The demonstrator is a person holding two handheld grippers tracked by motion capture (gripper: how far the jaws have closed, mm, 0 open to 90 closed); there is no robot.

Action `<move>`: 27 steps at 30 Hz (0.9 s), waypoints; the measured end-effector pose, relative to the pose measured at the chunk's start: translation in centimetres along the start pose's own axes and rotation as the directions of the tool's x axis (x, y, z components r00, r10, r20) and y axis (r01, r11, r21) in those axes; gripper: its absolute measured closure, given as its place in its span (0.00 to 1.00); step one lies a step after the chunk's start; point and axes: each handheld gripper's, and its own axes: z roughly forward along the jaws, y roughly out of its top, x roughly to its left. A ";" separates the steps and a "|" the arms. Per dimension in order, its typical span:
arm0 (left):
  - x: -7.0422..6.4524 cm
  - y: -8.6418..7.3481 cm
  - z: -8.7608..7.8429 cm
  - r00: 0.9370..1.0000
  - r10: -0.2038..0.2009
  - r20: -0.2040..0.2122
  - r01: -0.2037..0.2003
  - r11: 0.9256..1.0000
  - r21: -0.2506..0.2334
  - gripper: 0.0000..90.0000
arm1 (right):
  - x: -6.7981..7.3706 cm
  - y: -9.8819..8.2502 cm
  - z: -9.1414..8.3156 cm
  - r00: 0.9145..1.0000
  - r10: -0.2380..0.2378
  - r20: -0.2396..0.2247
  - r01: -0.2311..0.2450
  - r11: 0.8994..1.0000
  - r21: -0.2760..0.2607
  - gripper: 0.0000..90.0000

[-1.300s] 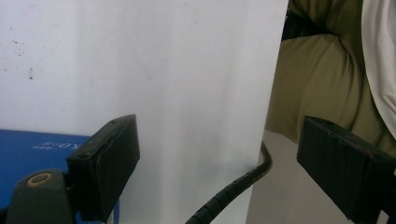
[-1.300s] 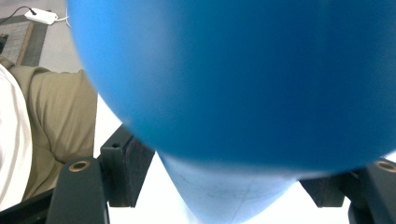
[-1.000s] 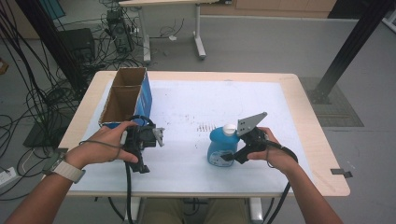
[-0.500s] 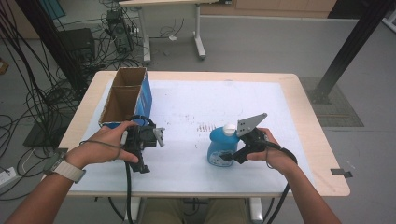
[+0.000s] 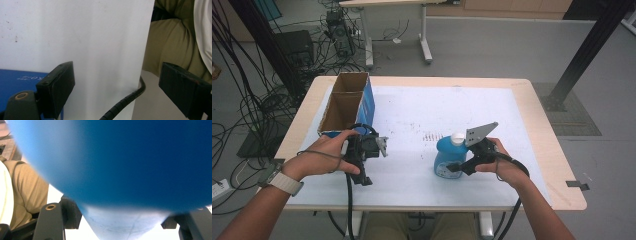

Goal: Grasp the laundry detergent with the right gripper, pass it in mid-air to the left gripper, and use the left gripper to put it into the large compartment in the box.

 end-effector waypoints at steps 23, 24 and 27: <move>0.0 0.1 0.1 1.000 0.001 0.001 -0.001 1.000 0.002 0.15 | -0.1 -0.2 0.3 1.000 0.011 -0.001 -0.011 1.000 -0.021 0.40; 0.0 0.1 0.1 1.000 0.001 0.001 -0.001 1.000 0.002 0.15 | -0.1 -0.2 0.3 1.000 0.011 -0.002 -0.011 1.000 -0.022 0.40; 0.0 0.1 0.1 1.000 0.002 0.001 -0.002 1.000 0.000 0.15 | -0.1 -0.3 0.4 1.000 0.011 -0.004 -0.011 1.000 -0.027 0.41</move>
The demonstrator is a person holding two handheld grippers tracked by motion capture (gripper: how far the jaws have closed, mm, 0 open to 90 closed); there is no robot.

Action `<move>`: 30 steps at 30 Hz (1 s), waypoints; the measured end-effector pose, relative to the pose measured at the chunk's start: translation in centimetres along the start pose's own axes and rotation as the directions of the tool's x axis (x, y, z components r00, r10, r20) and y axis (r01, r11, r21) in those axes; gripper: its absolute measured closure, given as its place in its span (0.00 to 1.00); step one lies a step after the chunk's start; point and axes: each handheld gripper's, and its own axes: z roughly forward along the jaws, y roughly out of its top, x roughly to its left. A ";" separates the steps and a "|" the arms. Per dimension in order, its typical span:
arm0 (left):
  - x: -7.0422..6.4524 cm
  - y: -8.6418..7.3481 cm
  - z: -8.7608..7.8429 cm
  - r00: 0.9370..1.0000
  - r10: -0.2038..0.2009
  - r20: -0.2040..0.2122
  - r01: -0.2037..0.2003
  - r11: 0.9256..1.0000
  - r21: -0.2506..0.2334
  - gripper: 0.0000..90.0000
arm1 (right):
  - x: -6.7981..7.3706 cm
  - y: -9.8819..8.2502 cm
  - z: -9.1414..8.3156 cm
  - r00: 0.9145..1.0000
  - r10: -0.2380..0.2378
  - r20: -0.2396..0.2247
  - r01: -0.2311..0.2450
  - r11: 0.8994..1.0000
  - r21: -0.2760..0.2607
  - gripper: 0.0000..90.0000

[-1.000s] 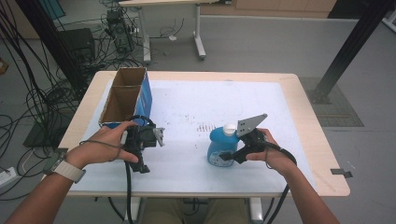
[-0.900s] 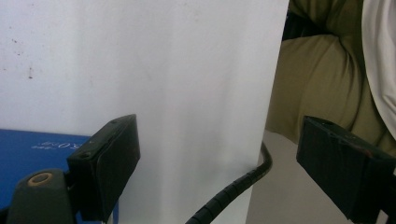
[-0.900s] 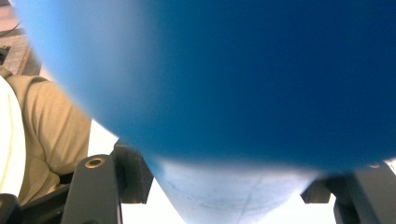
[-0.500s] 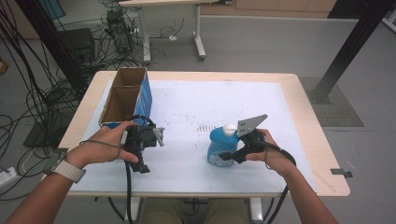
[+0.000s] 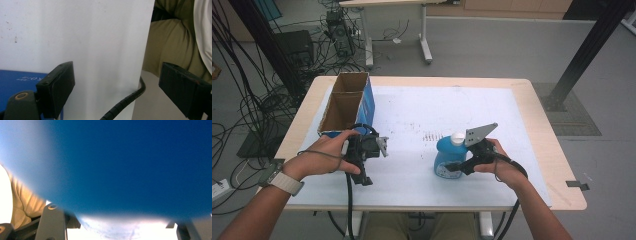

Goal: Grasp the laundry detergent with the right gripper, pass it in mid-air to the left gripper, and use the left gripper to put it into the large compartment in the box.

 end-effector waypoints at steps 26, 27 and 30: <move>0.0 0.0 0.1 1.000 -0.004 0.000 0.004 1.000 -0.007 0.15 | -0.1 -0.3 0.1 1.000 -0.002 0.003 0.002 1.000 -0.031 0.45; 0.0 0.0 0.1 1.000 -0.004 0.000 0.004 1.000 -0.008 0.15 | -0.1 -0.3 0.1 1.000 -0.004 0.004 0.004 1.000 -0.030 0.46; 0.0 0.0 0.1 1.000 -0.005 0.000 0.005 1.000 -0.008 0.15 | 0.0 -0.3 0.1 1.000 -0.007 0.006 0.007 1.000 -0.029 0.46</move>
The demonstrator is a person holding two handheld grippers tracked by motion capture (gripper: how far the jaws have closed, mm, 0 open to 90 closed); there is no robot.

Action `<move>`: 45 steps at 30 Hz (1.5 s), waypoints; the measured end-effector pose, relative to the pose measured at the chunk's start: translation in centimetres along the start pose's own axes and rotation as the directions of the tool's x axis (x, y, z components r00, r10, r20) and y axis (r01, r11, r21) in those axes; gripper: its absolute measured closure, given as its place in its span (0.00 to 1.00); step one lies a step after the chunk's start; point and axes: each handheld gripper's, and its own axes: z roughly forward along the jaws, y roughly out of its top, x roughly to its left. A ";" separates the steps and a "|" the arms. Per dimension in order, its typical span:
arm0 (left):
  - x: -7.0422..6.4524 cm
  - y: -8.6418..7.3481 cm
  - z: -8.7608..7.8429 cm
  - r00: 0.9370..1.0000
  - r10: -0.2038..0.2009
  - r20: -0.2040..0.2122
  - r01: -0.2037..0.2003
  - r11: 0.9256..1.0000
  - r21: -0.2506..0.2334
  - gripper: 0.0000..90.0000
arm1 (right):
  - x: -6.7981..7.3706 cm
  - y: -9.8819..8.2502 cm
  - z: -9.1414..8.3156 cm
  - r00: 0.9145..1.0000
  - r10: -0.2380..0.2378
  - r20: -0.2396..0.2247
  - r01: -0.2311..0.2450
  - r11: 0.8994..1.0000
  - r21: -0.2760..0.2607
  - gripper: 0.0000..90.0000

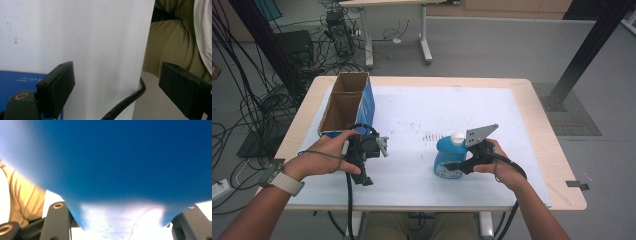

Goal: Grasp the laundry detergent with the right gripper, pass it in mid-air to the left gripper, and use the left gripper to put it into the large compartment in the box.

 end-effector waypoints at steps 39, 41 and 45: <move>-0.1 0.0 0.0 1.000 0.006 -0.001 -0.006 1.000 -0.002 0.16 | 0.2 0.0 0.0 1.000 -0.013 0.018 0.013 1.000 0.001 0.48; -0.1 0.0 -0.1 1.000 0.006 -0.002 -0.006 1.000 -0.001 0.16 | 0.2 0.1 0.0 1.000 -0.013 0.017 0.013 1.000 0.003 0.48; -0.1 0.0 -0.1 1.000 0.008 -0.004 -0.008 1.000 0.000 0.16 | 0.2 0.1 0.0 1.000 -0.013 0.017 0.013 1.000 0.006 0.48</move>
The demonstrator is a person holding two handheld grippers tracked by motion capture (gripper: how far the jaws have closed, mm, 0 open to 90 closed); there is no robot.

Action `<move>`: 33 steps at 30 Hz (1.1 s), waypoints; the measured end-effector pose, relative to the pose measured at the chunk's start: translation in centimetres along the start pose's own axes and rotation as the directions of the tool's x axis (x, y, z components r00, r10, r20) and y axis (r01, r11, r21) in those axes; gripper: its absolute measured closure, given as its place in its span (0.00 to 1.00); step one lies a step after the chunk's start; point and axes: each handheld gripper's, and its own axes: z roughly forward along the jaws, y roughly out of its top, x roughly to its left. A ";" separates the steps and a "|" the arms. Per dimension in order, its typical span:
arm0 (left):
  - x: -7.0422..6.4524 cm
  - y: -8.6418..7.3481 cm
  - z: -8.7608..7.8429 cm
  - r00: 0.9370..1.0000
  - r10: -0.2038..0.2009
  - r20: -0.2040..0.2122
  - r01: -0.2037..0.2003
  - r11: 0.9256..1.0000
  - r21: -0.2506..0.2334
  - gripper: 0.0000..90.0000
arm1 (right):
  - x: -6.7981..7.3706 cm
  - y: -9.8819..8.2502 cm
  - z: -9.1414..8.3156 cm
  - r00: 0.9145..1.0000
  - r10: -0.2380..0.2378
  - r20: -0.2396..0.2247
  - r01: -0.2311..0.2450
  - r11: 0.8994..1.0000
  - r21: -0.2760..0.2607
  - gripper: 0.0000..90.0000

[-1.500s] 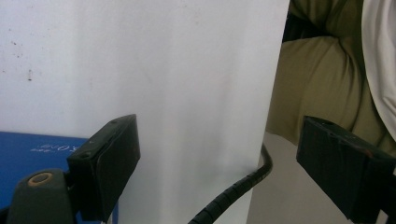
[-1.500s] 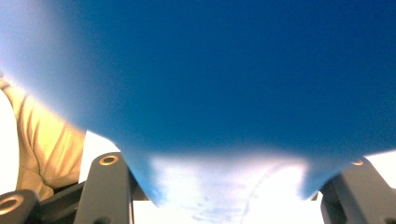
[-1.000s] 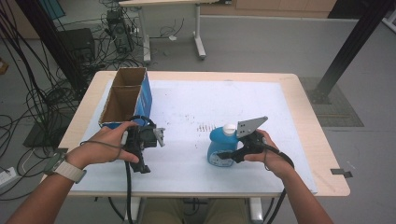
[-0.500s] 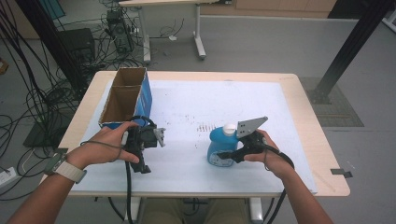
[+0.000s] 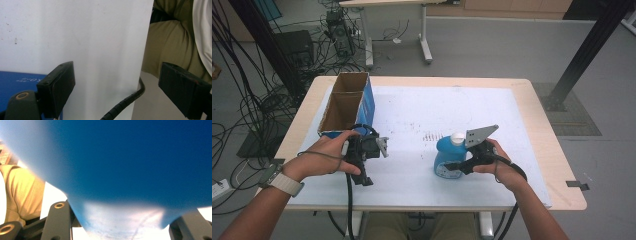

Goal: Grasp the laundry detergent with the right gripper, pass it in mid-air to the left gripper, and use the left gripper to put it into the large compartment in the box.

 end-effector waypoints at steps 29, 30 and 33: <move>0.0 0.2 0.0 1.000 -0.003 -0.002 0.003 1.000 -0.005 0.16 | 0.0 -0.1 0.0 1.000 0.009 0.004 -0.009 1.000 -0.005 0.47; 0.0 0.2 0.0 1.000 -0.004 -0.001 0.004 1.000 -0.005 0.16 | 0.0 -0.1 0.0 1.000 0.009 0.004 -0.009 1.000 -0.006 0.47; 0.0 0.3 0.0 1.000 -0.002 -0.001 0.002 1.000 -0.004 0.16 | 0.0 -0.1 0.0 1.000 0.011 0.002 -0.011 1.000 -0.003 0.47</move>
